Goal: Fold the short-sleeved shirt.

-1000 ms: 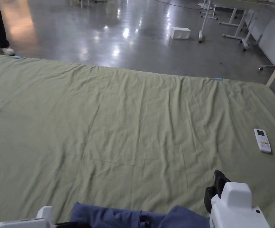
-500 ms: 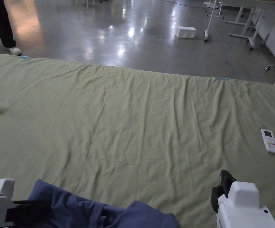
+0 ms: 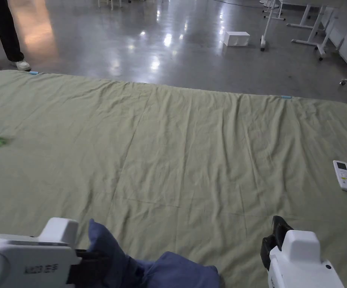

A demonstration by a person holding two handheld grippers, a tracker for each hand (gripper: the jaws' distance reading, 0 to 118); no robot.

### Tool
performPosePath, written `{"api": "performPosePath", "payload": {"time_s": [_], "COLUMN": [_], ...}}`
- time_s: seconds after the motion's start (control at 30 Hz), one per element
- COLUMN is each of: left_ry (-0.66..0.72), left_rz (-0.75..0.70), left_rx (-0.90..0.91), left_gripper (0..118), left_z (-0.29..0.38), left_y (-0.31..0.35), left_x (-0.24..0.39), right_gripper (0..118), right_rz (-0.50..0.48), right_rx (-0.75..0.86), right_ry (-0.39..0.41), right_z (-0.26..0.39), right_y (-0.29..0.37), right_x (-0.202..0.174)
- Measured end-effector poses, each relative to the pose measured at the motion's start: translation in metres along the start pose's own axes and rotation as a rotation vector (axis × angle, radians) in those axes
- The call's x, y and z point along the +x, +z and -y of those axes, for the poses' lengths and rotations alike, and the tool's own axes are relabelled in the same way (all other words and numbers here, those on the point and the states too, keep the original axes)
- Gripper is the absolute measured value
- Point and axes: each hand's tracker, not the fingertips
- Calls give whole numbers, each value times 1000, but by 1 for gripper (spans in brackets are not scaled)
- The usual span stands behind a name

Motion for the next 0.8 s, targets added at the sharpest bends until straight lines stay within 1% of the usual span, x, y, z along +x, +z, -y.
{"api": "performPosePath", "payload": {"time_s": [0.07, 0.13, 0.23, 0.3, 0.47, 0.53, 0.6, 0.67, 0.73, 0.8], "left_ry": [-21, -11, 19, 70, 94, 95, 97, 104, 160, 175], "left_rz": [2, 9, 44, 88, 151, 141, 96, 98, 122, 150], "left_rx": [-15, -27, -46, -38, -93, -107, -139, -149, -165, -153], "left_gripper": [11, 11, 11, 11, 11, 11, 12, 13, 21, 36], "left_z": [-3, -3, -6, -8, -7, -4, -1, -1, -1, -5], "left_y": [-11, -28, -54, -72, -122, -144, -163, -178, -188, -183], "left_x": [18, 39, 56, 65, 93, 102, 110, 110, 104, 101], "right_gripper": [0, 0, 0, 0, 0, 0, 0, 0, 0, 0], "right_rz": [1, 0, 1, 2, 9, 15, 19, 23, 25, 28], "right_rx": [0, -2, -2, -2, -4, -4, -6, -8, -11, -14], "right_ry": [0, -3, -5, -7, -9, -9, -13, -13, -15, -18], "right_z": [1, 2, 3, 4, 5, 5, 6, 7, 8, 9], "right_y": [1, 2, 4, 6, 8, 9, 10, 10, 11, 12], "right_x": [-1, -1, -1, 1, 6, 8, 10, 12, 13, 15]}}
